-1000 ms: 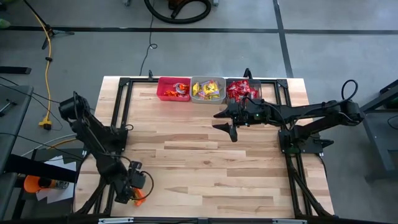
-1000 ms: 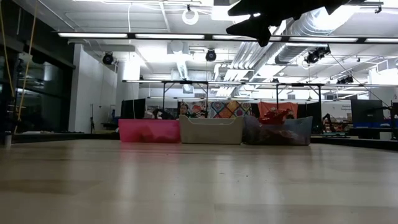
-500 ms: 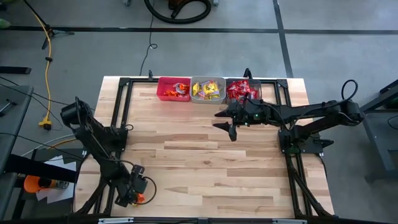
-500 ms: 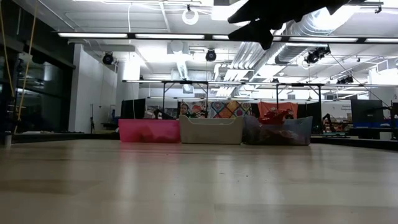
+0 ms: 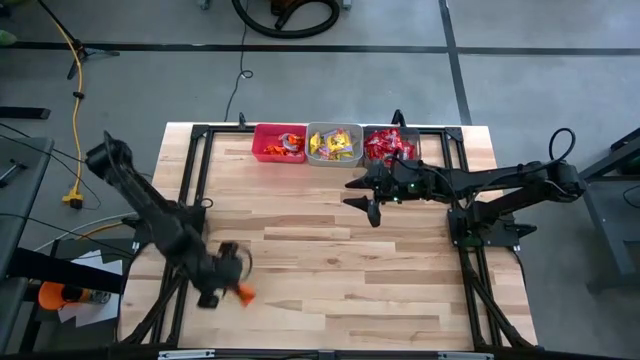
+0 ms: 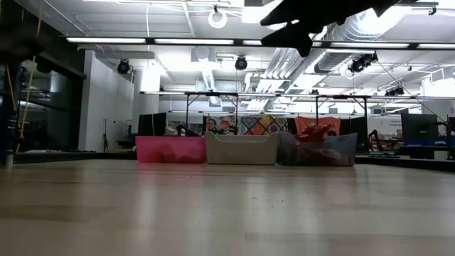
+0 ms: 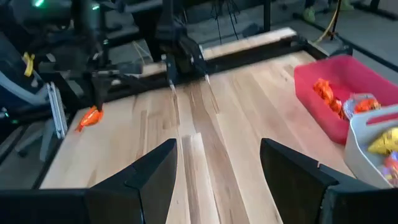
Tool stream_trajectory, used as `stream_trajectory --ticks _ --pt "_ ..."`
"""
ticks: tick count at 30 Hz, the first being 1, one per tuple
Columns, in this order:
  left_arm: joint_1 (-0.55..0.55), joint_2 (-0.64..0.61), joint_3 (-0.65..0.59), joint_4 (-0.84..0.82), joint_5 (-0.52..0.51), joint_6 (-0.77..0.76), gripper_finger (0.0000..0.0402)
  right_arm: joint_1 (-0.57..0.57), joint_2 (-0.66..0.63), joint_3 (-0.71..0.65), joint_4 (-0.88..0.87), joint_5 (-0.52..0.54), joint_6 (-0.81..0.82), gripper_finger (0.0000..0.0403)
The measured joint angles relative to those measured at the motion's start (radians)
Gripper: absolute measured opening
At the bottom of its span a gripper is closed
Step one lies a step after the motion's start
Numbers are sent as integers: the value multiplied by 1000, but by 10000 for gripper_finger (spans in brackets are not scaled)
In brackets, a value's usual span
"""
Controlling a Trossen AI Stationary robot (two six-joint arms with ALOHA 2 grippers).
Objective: Sort candy
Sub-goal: Put the orange candy into the red bin
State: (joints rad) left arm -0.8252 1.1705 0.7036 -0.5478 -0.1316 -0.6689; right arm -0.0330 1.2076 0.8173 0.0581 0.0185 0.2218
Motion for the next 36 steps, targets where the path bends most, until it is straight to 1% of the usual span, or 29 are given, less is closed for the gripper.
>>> stream_trajectory --ticks 4,6,8,12,16,19,22,25,31,33,36 --pt "155 -156 1 59 -160 138 1 0 0 0 79 -15 5 224" --pt "248 -203 2 124 -219 201 1 2 0 0 133 -30 6 224" --pt "348 -224 2 205 -251 250 1 8 0 0 186 -39 22 224" --pt "529 -214 2 454 -233 372 0 23 0 0 273 -63 63 224" --pt "662 -152 3 733 -185 493 0 53 0 0 315 -76 66 224" --pt "728 -107 4 829 -143 522 0 69 0 0 306 -76 66 224" --pt "756 -78 2 832 -107 523 0 79 0 0 298 -76 66 224" --pt "760 -58 2 834 -89 523 0 80 0 0 297 -76 58 224" --pt "760 -54 4 837 -87 488 0 77 0 0 297 -75 37 224" --pt "781 -70 29 797 -110 477 0 77 0 0 298 -74 28 224" --pt "867 -111 119 694 -199 527 0 77 0 0 298 -40 21 224"
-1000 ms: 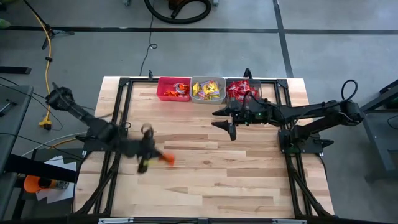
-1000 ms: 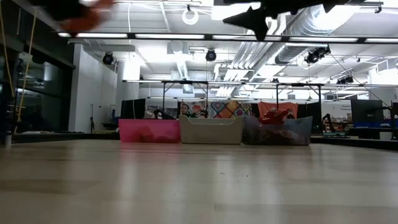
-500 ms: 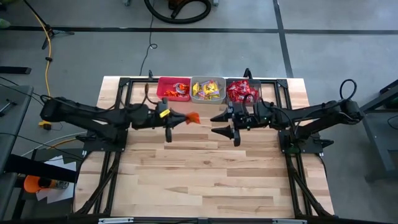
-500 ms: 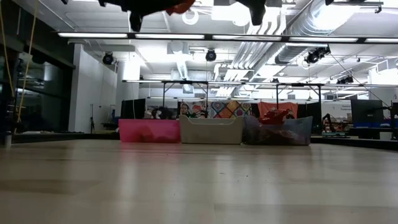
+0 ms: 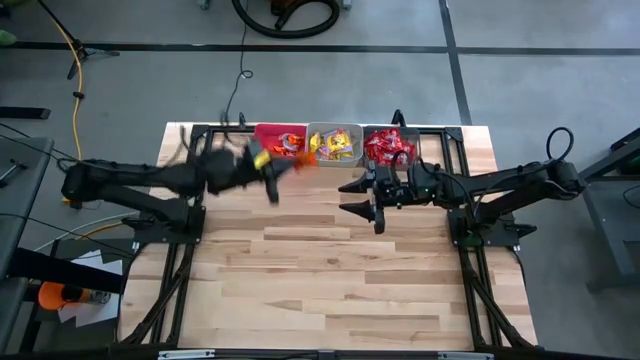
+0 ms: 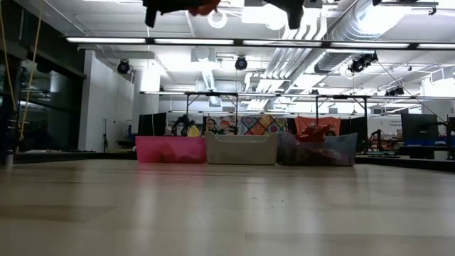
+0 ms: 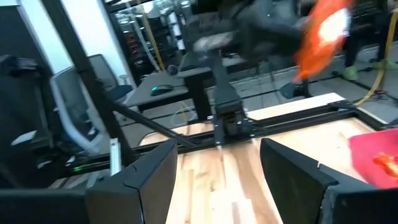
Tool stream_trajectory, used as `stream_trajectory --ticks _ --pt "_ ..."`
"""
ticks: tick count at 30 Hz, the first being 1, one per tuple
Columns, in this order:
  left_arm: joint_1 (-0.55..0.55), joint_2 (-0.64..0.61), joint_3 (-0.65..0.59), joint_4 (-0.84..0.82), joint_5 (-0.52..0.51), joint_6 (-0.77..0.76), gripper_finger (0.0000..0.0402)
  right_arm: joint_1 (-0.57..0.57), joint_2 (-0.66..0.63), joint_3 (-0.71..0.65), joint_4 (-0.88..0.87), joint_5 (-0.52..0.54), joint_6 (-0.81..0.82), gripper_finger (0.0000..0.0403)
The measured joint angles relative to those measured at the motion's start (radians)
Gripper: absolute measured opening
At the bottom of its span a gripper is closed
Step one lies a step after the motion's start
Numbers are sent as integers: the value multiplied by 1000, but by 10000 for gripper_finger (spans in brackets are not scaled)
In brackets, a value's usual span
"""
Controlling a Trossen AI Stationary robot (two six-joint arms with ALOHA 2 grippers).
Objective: Sort candy
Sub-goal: Put the orange candy into the red bin, then return to Home Position
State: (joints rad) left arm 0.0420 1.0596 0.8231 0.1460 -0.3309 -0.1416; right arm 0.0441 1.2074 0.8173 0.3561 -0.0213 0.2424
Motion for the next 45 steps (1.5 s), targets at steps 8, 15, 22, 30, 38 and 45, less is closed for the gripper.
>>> stream_trajectory --ticks 8,15,22,30,38,45 --pt "436 79 136 -358 146 49 0 -26 0 0 0 43 -16 224" --pt "605 273 41 -436 156 24 6 -33 0 0 -1 60 -16 224" --pt "617 362 51 -345 174 22 73 -33 0 0 0 77 -16 224" --pt "597 276 135 -363 295 -54 161 -35 -10 -1 51 78 -24 224" --pt "419 3 82 -84 696 -157 162 -71 -48 -1 114 78 -89 224" --pt "54 -103 -151 275 397 -168 132 -64 -50 -1 115 65 -94 224"
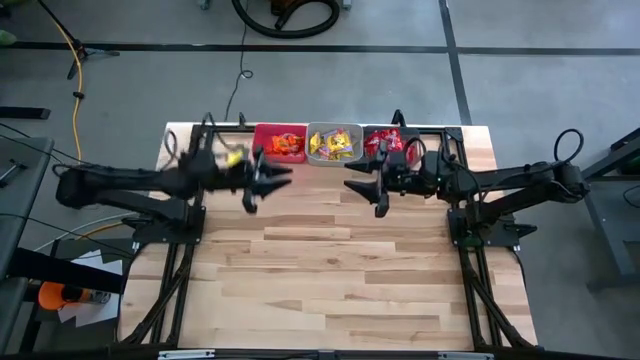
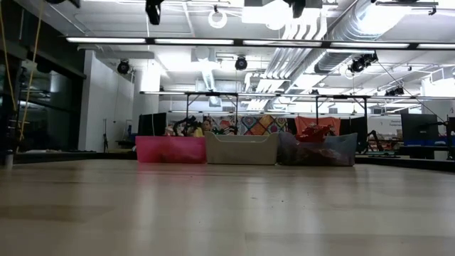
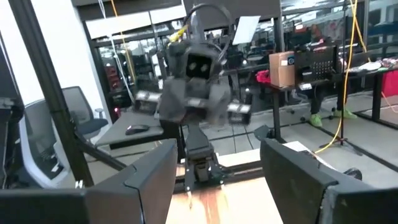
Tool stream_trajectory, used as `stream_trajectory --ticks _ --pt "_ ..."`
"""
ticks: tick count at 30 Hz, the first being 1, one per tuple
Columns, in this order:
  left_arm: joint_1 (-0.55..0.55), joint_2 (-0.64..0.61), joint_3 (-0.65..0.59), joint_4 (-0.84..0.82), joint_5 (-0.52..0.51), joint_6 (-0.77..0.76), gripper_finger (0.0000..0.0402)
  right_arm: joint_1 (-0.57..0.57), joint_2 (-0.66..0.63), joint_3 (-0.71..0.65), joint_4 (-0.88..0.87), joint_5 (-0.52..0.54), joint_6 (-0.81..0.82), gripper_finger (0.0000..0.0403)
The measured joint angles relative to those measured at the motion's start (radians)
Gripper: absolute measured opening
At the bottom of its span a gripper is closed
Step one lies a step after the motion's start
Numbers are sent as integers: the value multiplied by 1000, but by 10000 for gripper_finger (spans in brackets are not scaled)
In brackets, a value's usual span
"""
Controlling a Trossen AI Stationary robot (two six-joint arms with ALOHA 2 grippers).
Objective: Sort candy
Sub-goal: Return to Home Position
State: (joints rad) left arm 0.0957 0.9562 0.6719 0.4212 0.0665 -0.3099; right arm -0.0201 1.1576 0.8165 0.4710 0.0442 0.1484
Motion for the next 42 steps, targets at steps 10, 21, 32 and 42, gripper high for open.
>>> stream_trajectory --ticks 10,21,32,42 --pt "-130 -44 -130 215 -179 162 7 3 -66 0 -58 -25 2 153" --pt "-76 -306 -277 41 -123 143 1 3 -367 1 -495 -6 75 7" --pt "-76 -522 -661 315 -134 -35 0 3 -517 1 -692 24 172 2" --pt "-76 -570 -659 235 -123 -45 0 3 -606 -10 -863 7 229 0"
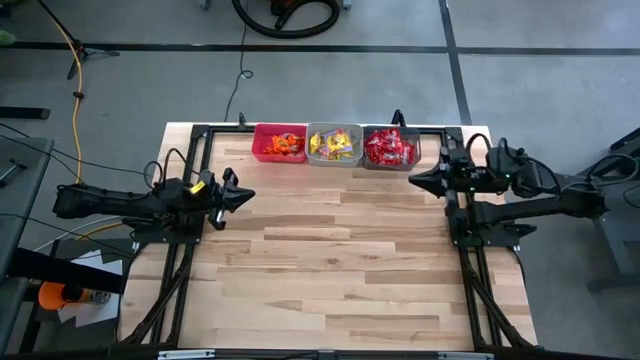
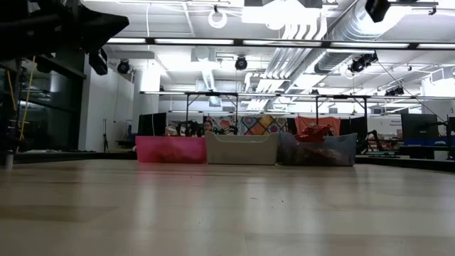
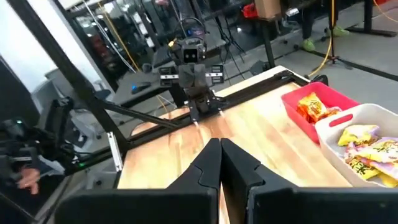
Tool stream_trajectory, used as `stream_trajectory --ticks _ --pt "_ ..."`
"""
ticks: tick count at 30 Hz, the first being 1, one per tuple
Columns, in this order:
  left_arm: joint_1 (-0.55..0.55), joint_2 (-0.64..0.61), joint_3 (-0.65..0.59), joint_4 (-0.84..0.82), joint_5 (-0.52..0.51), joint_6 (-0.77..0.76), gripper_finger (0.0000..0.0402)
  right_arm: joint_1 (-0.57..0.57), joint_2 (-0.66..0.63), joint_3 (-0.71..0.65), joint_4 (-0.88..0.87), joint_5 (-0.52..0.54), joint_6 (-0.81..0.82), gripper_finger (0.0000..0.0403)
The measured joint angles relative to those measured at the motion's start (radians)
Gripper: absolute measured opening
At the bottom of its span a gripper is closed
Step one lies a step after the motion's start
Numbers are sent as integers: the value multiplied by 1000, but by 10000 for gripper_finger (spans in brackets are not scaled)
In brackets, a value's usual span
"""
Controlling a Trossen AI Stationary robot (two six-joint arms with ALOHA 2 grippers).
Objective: Sort candy
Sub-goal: Return to Home Position
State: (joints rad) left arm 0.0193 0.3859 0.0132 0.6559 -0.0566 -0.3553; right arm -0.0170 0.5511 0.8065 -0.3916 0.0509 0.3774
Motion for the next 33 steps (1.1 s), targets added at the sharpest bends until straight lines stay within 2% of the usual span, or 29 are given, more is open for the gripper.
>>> stream_trajectory --ticks 5,8,12,18,21,33 --pt "0 0 0 -28 0 0 0 0 -141 -153 98 -44 14 0" --pt "0 0 0 -36 0 0 0 0 -206 -325 363 -85 3 0" --pt "0 0 0 -39 0 -1 0 0 -221 -545 737 -168 -91 0" --pt "0 0 0 -40 0 -1 0 0 -221 -738 984 -179 -97 0" --pt "0 0 0 -40 1 -1 0 0 -221 -796 1047 -180 -82 0" --pt "0 0 0 -40 1 -1 0 0 -225 -793 956 -201 -90 0"
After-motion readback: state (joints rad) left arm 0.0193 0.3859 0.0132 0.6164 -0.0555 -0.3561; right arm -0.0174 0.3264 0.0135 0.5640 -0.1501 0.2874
